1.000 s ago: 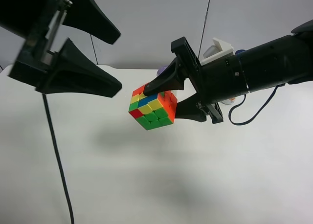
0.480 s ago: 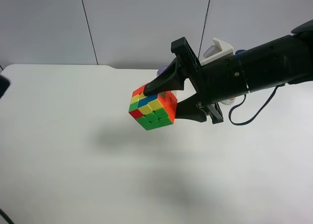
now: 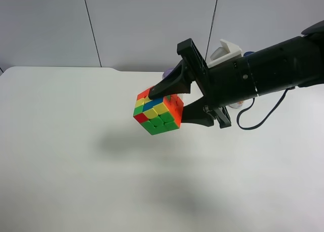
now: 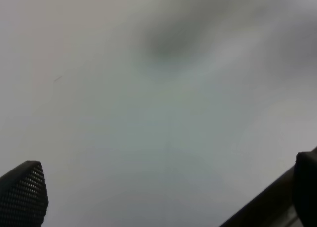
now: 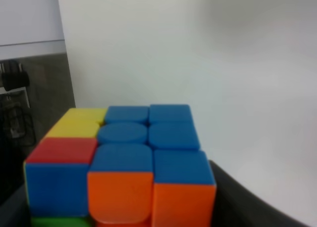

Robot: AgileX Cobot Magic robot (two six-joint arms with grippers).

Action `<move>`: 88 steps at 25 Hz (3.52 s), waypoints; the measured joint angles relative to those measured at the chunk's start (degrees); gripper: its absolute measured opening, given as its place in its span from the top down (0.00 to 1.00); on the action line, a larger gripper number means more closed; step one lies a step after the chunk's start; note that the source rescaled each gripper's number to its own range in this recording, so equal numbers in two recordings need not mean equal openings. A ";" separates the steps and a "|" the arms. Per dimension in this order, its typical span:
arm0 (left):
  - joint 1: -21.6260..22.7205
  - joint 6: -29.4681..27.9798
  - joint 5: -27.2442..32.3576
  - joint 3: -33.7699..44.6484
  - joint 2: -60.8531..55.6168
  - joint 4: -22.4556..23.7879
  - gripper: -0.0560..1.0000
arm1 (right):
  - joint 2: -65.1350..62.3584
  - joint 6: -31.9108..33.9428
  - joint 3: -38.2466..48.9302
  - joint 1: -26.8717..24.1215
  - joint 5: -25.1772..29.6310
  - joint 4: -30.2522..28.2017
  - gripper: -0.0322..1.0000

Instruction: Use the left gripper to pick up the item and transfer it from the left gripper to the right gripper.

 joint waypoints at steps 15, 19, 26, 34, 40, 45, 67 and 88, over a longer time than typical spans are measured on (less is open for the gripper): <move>0.00 -3.30 -6.00 11.21 -14.94 -2.27 0.00 | 0.00 0.00 0.00 0.00 -0.12 -0.05 0.97; 0.00 -3.30 -9.04 12.60 -14.94 -2.41 0.00 | 0.00 0.00 0.00 0.00 -0.12 -0.05 0.97; 0.00 -3.30 -9.08 12.93 -14.94 -2.41 0.00 | 0.00 -0.16 0.00 0.00 0.52 -1.60 0.97; 4.99 -3.30 -9.04 12.93 -14.94 -2.41 0.00 | 0.00 1.75 -0.52 0.00 1.04 -15.38 0.97; 17.92 -3.30 -9.09 12.93 -14.94 -2.41 0.00 | 0.04 16.23 -6.73 0.00 3.97 -40.33 0.97; 27.17 -3.30 -9.09 12.93 -14.94 -2.41 0.00 | 0.04 25.75 -12.47 -1.15 8.67 -61.27 0.97; 33.05 -3.25 -9.09 12.93 -14.94 -2.41 0.00 | 19.28 21.82 -13.35 -15.83 -0.21 -75.70 0.97; 33.05 -3.25 -9.09 12.93 -14.94 -2.41 0.00 | 21.28 22.56 -13.35 -15.83 2.22 -75.89 0.02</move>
